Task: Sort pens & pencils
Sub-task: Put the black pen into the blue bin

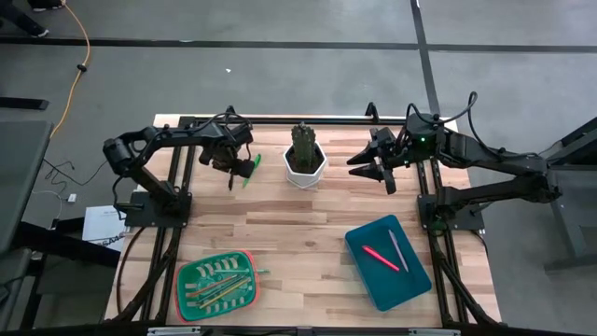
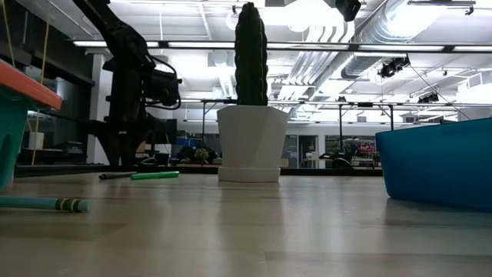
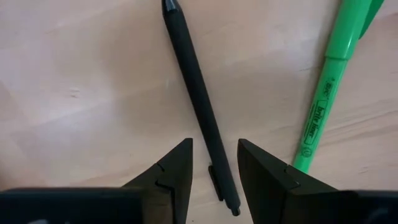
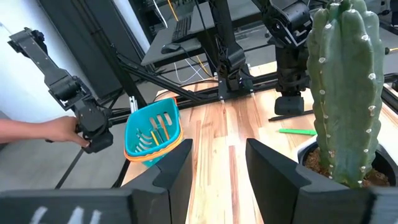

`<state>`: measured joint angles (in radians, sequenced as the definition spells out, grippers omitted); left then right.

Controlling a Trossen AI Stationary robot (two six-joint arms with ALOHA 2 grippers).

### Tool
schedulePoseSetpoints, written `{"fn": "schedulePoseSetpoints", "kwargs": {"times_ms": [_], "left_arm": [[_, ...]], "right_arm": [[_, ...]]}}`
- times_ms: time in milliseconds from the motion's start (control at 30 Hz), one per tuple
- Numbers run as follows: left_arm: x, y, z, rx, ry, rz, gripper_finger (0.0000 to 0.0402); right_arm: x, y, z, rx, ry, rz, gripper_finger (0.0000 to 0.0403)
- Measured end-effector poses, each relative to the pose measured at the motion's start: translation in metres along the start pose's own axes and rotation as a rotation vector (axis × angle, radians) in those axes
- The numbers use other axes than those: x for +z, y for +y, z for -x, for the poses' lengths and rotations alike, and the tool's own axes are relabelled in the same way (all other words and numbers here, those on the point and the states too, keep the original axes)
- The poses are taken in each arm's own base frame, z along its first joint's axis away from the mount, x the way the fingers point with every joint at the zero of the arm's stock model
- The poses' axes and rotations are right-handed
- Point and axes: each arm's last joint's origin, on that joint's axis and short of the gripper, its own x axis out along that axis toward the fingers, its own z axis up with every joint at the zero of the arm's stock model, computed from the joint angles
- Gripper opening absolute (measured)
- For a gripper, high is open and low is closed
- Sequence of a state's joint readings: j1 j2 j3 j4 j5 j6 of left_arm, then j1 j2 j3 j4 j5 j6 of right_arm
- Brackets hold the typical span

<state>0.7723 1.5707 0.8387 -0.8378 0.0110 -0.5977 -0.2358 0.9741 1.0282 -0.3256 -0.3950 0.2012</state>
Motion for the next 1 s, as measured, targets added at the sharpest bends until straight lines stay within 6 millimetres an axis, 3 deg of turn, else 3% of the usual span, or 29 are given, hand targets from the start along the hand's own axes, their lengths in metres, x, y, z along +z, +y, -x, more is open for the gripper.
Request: {"fn": "schedulePoseSetpoints", "kwargs": {"times_ms": [1000], "left_arm": [[0.0033, -0.0026, -0.0082, -0.008, 0.017, -0.002, 0.0115]], "right_arm": [[-0.0003, -0.0001, 0.0000, -0.001, 0.003, -0.004, 0.0140]]}}
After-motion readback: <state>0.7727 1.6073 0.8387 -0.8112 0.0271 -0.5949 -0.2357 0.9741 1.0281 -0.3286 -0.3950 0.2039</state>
